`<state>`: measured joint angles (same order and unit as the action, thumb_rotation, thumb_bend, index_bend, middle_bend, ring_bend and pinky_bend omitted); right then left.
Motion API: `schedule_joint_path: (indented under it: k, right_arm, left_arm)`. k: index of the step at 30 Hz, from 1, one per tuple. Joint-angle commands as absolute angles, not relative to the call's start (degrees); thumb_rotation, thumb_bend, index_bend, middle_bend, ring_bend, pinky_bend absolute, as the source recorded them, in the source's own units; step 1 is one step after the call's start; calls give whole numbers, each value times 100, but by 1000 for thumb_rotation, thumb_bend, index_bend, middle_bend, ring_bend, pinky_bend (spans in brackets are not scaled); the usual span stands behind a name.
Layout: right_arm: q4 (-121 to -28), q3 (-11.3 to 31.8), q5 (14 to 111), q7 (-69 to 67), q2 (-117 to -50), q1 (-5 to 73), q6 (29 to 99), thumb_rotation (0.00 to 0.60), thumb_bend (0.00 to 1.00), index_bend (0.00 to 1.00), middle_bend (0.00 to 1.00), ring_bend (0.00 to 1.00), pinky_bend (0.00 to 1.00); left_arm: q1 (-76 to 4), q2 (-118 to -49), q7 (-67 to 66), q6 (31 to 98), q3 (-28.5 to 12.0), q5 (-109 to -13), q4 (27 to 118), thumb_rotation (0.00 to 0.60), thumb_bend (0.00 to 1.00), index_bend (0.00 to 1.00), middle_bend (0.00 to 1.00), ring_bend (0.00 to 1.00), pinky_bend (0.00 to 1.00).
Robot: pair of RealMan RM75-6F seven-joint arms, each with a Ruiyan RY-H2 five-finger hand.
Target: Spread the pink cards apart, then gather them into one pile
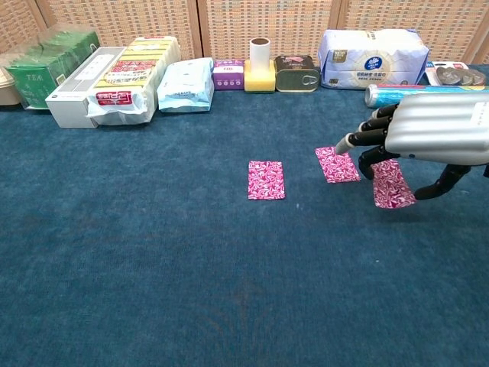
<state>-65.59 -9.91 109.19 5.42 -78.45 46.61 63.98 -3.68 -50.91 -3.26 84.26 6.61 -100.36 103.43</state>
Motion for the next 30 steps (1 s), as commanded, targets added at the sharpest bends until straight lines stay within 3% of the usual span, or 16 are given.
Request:
schedule_joint_path:
  k: [1, 19, 30]
  right_arm:
    - [-6593, -856, 10822, 586, -7902, 4761, 6252, 600, 243, 403, 169, 235, 269]
    - [-5782, -575, 10715, 512, -8553, 5513, 5251, 600, 243, 403, 169, 237, 289]
    - [-5138, -739, 10846, 85, -8851, 5849, 5074, 600, 243, 403, 169, 237, 300]
  left_arm:
    - [-363, -5085, -304, 8438, 661, -10033, 10329, 600, 80, 0, 0, 0, 61]
    - [-460, -5066, -225, 8247, 518, -9641, 10352, 600, 80, 0, 0, 0, 60]
    - [-528, -5092, -356, 8062, 412, -9298, 10440, 600, 80, 0, 0, 0, 60]
